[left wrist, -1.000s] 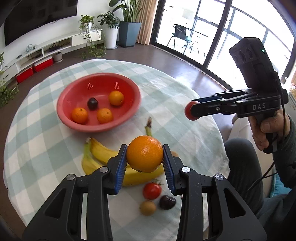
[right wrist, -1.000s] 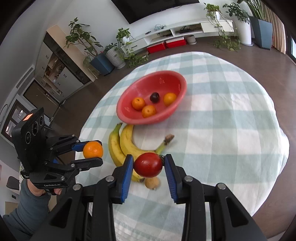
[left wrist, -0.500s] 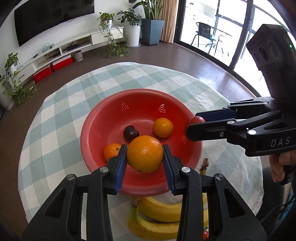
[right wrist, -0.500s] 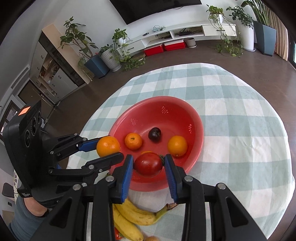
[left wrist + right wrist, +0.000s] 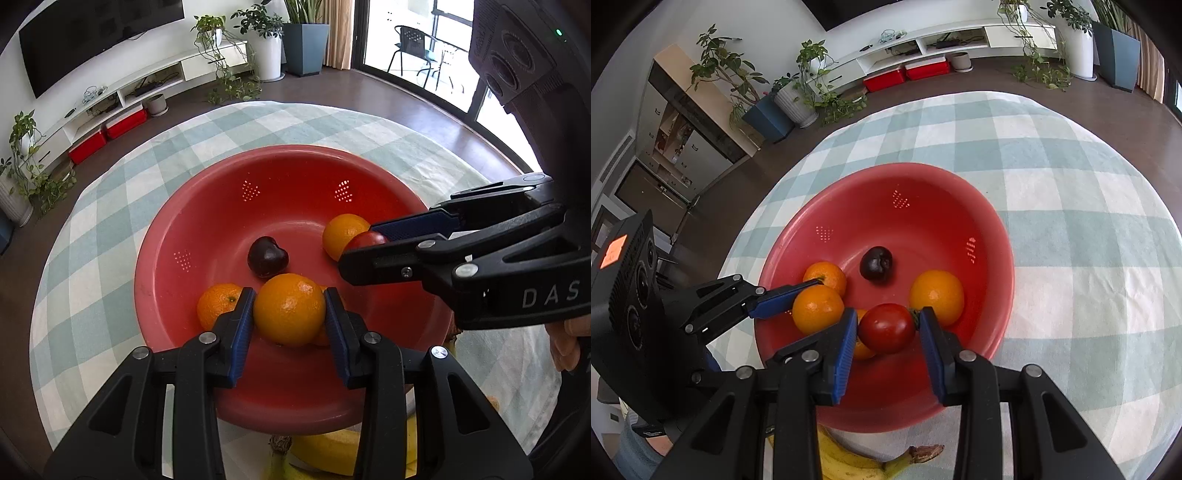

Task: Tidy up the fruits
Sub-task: 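Open both tools to drop the orange and tomato into the bowl, then move both open tools back toward the bananas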

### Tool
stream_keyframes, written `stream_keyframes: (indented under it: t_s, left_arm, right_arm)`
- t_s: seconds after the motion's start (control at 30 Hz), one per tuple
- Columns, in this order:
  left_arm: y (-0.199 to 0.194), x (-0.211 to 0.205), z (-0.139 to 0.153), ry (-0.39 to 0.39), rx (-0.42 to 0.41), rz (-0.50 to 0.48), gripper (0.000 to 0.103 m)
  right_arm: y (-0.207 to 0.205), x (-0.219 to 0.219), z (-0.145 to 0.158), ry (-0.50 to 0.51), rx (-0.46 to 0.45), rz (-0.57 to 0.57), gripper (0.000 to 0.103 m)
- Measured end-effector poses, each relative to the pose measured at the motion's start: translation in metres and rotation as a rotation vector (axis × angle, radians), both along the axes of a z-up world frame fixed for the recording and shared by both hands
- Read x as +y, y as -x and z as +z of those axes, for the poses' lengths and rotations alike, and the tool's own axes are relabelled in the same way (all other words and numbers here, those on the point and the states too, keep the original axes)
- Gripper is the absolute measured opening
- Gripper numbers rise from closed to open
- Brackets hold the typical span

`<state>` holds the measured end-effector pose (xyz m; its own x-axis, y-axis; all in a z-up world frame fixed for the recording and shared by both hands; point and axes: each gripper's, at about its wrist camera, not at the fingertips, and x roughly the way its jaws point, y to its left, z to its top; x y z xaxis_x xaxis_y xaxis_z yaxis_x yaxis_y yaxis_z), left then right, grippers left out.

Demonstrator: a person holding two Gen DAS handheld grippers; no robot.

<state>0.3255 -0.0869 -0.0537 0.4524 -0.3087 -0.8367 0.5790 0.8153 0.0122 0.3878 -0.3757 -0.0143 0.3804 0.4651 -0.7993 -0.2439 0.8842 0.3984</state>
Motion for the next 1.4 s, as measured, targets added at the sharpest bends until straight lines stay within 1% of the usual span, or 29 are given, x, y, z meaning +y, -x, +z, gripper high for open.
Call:
stream_keyframes:
  t_s: [0.13,0.23,0.33,0.53,0.57,0.67,0.7,0.73,0.77,0.8,0.83,0.9,0.93,1.0,1.17,1.27,1.4]
  left_arm:
    - [-0.003,-0.003,-0.001,-0.007,-0.003,-0.003,0.036]
    - [-0.005,0.000,0.000,0.008,0.008,0.002,0.036]
    - [-0.005,0.002,0.000,0.010,0.008,0.009,0.042]
    - [-0.001,0.006,0.000,0.020,0.010,0.016,0.044]
    - [0.000,0.007,0.001,0.024,0.009,0.017,0.047]
    - [0.006,0.011,0.008,0.045,-0.005,0.024,0.061]
    - [0.009,0.013,0.011,0.054,-0.013,0.029,0.064]
    - [0.013,0.015,0.016,0.064,-0.023,0.033,0.066]
    - [0.018,0.018,0.021,0.071,-0.033,0.037,0.070]
    - [0.023,0.021,0.026,0.078,-0.046,0.042,0.076]
    - [0.030,0.025,0.031,0.088,-0.061,0.047,0.078]
    - [0.045,0.033,0.041,0.110,-0.080,0.053,0.089]
    - [0.053,0.038,0.045,0.121,-0.087,0.059,0.092]
    - [0.072,0.048,0.051,0.140,-0.098,0.072,0.095]
    - [0.120,0.074,0.056,0.188,-0.101,0.117,0.099]
    - [0.150,0.090,0.052,0.227,-0.089,0.147,0.099]
    - [0.188,0.107,0.037,0.286,-0.056,0.205,0.099]
  right_arm:
    - [-0.002,0.004,-0.001,0.009,0.002,0.003,0.038]
    - [-0.002,0.005,0.000,0.013,0.003,0.002,0.039]
    - [-0.001,0.006,0.000,0.021,0.001,0.004,0.039]
    - [0.001,0.006,0.002,0.017,0.001,-0.001,0.039]
    - [0.003,0.005,0.003,0.017,-0.001,-0.003,0.039]
    - [0.011,0.001,0.010,0.012,-0.015,-0.011,0.040]
    - [0.015,-0.001,0.013,0.008,-0.023,-0.014,0.042]
    - [0.019,-0.003,0.018,0.004,-0.034,-0.018,0.047]
    - [0.025,-0.005,0.023,-0.002,-0.050,-0.021,0.051]
    - [0.032,-0.007,0.029,-0.009,-0.070,-0.020,0.058]
    - [0.040,-0.010,0.034,-0.018,-0.090,-0.016,0.066]
    - [0.057,-0.013,0.043,-0.037,-0.124,-0.007,0.076]
    - [0.066,-0.015,0.046,-0.046,-0.138,0.001,0.078]
    - [0.085,-0.017,0.050,-0.057,-0.159,0.020,0.079]
    - [0.132,-0.024,0.046,-0.083,-0.186,0.030,0.079]
    - [0.155,-0.031,0.038,-0.096,-0.189,0.010,0.079]
    - [0.183,-0.041,0.023,-0.130,-0.167,-0.029,0.079]
